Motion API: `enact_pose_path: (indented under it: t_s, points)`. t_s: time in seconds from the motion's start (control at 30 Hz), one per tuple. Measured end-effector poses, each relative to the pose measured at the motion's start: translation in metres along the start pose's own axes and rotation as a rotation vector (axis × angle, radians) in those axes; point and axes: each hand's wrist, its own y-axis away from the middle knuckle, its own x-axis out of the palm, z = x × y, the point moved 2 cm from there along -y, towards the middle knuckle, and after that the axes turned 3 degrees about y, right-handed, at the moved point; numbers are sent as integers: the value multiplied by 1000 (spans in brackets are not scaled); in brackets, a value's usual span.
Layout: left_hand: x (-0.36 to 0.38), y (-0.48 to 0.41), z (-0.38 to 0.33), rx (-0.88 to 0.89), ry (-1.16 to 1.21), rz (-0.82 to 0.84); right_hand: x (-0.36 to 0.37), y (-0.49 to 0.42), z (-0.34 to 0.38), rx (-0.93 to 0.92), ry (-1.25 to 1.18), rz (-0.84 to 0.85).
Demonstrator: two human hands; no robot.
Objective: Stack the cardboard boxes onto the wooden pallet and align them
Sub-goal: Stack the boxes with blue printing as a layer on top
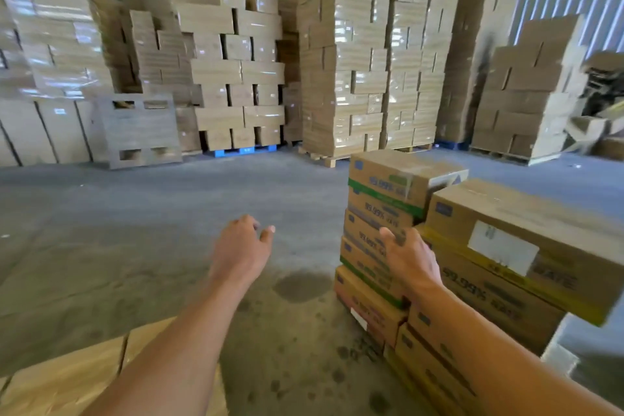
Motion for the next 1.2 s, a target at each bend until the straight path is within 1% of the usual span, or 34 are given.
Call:
enact_pose_path:
  t_s: [0.2,0.33,0.47,0.53,0.63,0.8,1.0,1.1,1.2]
  points:
    - [84,-95,-74,111,87,41,-17,-122,-15,33,-48,-77]
    - [148,-161,-106,116,119,81,-16,-204,-21,68,-39,-54]
    - [198,-215,-137,104,146,117,-15,-282,-21,86,-54,-76]
    - [219,-245,-149,131,136,149,-8,-313,-20,115,-56,-80]
    - [246,-293,-165,183,135,152,7,-358,-20,140,-84,-124]
    - [304,-381,-179,245,165,182,35,-436,-29,219,-73,-280]
    - [410,-519,-180,268,271,256,65,-534,-47,379,-84,-528]
    - [463,-584,-184,271,294,313,73,-575,-59,518,-98,-621]
    - [514,-634,-195,223,368,345,77,-603,-75,668,-136,-685]
